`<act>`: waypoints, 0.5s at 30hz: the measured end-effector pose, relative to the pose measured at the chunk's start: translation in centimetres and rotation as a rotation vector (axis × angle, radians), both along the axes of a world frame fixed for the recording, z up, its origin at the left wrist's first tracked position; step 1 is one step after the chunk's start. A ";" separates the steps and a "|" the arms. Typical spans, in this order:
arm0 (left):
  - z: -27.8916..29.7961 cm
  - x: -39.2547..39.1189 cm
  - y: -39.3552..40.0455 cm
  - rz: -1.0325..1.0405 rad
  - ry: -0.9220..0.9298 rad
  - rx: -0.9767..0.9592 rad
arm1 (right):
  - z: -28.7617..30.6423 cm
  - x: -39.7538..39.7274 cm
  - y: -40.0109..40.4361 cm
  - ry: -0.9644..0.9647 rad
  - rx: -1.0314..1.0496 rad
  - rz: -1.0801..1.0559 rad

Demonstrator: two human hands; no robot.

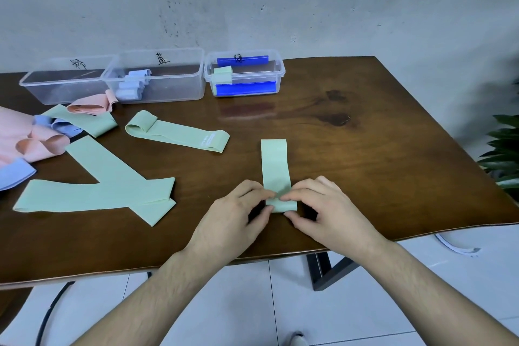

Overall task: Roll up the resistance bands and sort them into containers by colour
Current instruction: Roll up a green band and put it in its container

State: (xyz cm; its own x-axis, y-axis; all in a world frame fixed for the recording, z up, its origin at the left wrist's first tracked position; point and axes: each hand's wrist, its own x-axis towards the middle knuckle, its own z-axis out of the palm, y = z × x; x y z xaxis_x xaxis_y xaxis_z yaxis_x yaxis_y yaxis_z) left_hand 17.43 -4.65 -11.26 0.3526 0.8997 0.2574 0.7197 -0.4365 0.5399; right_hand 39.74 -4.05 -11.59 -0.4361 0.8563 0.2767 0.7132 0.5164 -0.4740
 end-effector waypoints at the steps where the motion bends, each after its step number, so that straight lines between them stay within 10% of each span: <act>1: 0.1 0.1 -0.1 -0.007 -0.004 0.001 | 0.0 0.0 0.1 0.000 -0.005 0.002; 15: 0.3 0.2 0.8 -0.004 0.092 0.046 | -0.1 0.0 0.9 -0.034 0.001 -0.033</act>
